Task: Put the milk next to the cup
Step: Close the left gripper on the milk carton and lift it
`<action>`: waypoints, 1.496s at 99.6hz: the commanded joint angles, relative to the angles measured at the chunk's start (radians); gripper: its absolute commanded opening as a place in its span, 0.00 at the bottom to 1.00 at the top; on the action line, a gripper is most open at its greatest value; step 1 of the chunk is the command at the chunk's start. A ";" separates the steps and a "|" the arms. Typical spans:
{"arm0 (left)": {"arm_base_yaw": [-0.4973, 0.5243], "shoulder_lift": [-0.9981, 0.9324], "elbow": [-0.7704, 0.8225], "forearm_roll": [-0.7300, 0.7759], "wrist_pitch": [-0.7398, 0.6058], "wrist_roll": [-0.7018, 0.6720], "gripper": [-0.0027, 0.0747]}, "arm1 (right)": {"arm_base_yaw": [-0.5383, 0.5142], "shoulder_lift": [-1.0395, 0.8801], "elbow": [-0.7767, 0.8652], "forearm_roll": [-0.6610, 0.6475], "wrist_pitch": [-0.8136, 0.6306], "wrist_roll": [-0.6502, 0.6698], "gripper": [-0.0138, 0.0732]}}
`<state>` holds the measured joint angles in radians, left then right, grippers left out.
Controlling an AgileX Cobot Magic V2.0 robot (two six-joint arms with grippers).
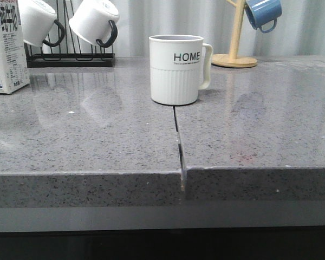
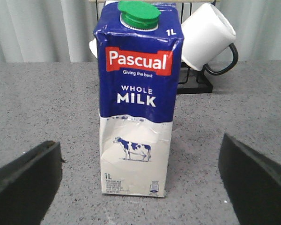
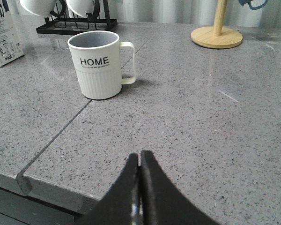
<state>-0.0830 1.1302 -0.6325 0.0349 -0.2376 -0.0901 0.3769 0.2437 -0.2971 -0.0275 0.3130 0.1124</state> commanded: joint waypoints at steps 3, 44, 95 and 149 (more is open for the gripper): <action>-0.007 0.058 -0.089 -0.011 -0.095 -0.010 0.86 | -0.001 0.004 -0.027 0.000 -0.070 -0.003 0.08; -0.005 0.254 -0.249 0.003 -0.111 -0.006 0.86 | -0.001 0.004 -0.027 0.000 -0.070 -0.003 0.08; 0.022 0.418 -0.379 0.015 -0.157 -0.001 0.86 | -0.001 0.004 -0.027 0.000 -0.070 -0.003 0.08; 0.022 0.425 -0.386 0.016 -0.208 -0.001 0.28 | -0.001 0.004 -0.027 0.000 -0.070 -0.003 0.08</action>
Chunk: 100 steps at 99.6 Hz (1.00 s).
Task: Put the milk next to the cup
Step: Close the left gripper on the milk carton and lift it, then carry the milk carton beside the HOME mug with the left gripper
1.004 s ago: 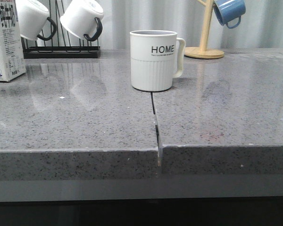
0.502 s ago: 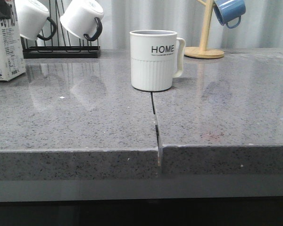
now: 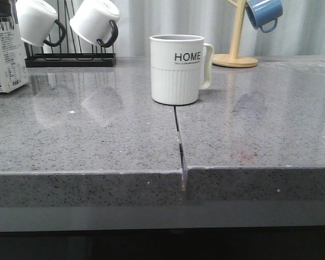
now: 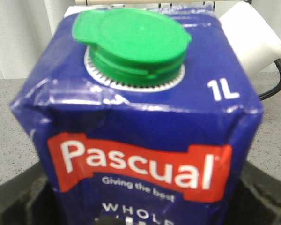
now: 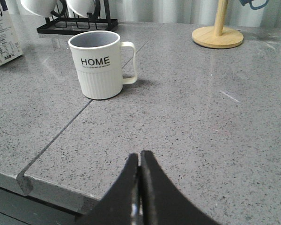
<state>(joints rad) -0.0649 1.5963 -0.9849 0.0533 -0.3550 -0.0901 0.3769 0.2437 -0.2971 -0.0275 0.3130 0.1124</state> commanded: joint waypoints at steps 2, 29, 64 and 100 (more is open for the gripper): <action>0.004 -0.041 -0.034 -0.002 -0.090 -0.001 0.27 | -0.001 0.004 -0.027 0.000 -0.070 -0.003 0.08; -0.035 -0.108 -0.034 -0.037 -0.049 0.003 0.28 | -0.001 0.004 -0.027 0.000 -0.070 -0.003 0.08; -0.245 -0.143 -0.034 -0.486 -0.056 0.417 0.28 | -0.001 0.004 -0.027 0.000 -0.070 -0.003 0.08; -0.459 -0.139 -0.034 -0.748 -0.150 0.630 0.28 | -0.001 0.004 -0.027 0.000 -0.070 -0.003 0.08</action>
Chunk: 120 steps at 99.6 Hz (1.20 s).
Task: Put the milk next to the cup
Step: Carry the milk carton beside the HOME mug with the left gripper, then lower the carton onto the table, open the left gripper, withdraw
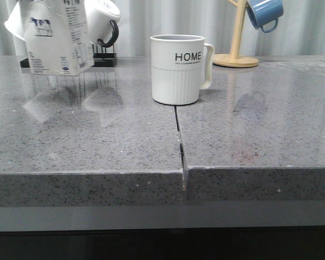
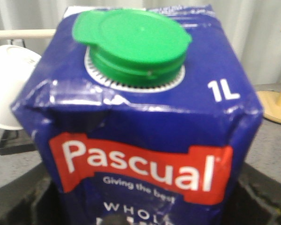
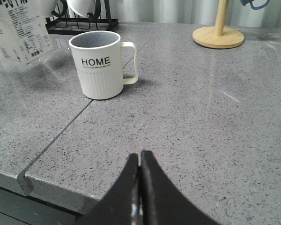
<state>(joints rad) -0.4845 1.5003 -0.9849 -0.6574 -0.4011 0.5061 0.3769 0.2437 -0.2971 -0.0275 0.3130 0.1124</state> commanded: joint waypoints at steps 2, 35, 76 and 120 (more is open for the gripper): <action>-0.049 -0.043 -0.034 -0.045 -0.111 0.038 0.28 | -0.001 0.004 -0.027 0.000 -0.070 -0.003 0.08; -0.146 0.013 -0.044 -0.084 -0.164 0.060 0.28 | -0.001 0.004 -0.027 0.000 -0.070 -0.003 0.08; -0.182 0.108 -0.095 -0.076 -0.170 0.060 0.28 | -0.001 0.004 -0.027 0.000 -0.070 -0.003 0.08; -0.182 0.118 -0.095 -0.074 -0.155 0.060 0.78 | -0.001 0.004 -0.027 0.000 -0.070 -0.003 0.08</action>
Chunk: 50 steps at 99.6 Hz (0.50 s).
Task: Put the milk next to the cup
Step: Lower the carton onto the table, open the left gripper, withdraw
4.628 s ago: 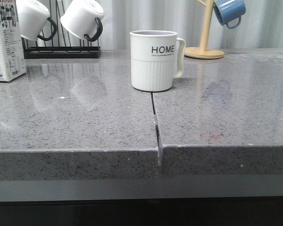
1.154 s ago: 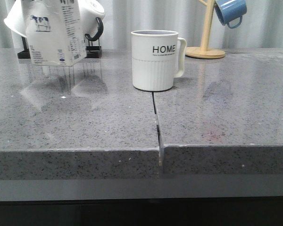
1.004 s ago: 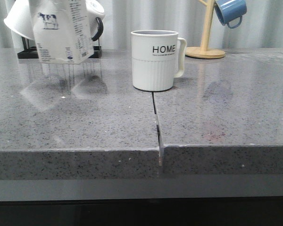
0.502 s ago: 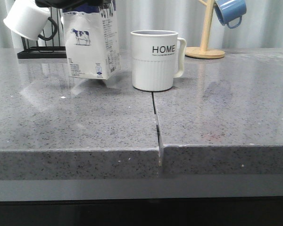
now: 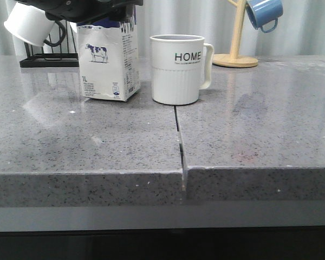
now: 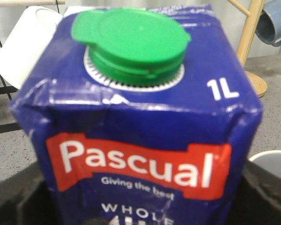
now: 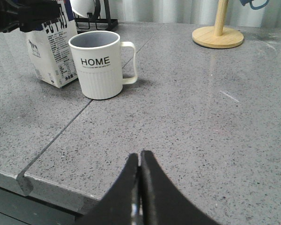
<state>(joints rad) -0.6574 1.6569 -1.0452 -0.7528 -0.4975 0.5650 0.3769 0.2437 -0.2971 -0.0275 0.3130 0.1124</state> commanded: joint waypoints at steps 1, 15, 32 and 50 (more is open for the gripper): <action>-0.009 -0.039 -0.035 0.021 -0.058 0.001 0.81 | -0.001 0.004 -0.027 0.000 -0.070 -0.003 0.08; -0.009 -0.039 -0.035 0.014 -0.054 0.001 0.93 | -0.001 0.004 -0.027 0.000 -0.070 -0.003 0.08; -0.009 -0.050 -0.035 0.014 -0.041 0.001 0.93 | -0.001 0.004 -0.027 0.000 -0.070 -0.003 0.08; -0.018 -0.095 0.009 0.014 -0.036 0.001 0.93 | -0.001 0.004 -0.027 0.000 -0.070 -0.003 0.08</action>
<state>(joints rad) -0.6617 1.6374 -1.0334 -0.7528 -0.4727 0.5650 0.3769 0.2437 -0.2971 -0.0275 0.3130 0.1124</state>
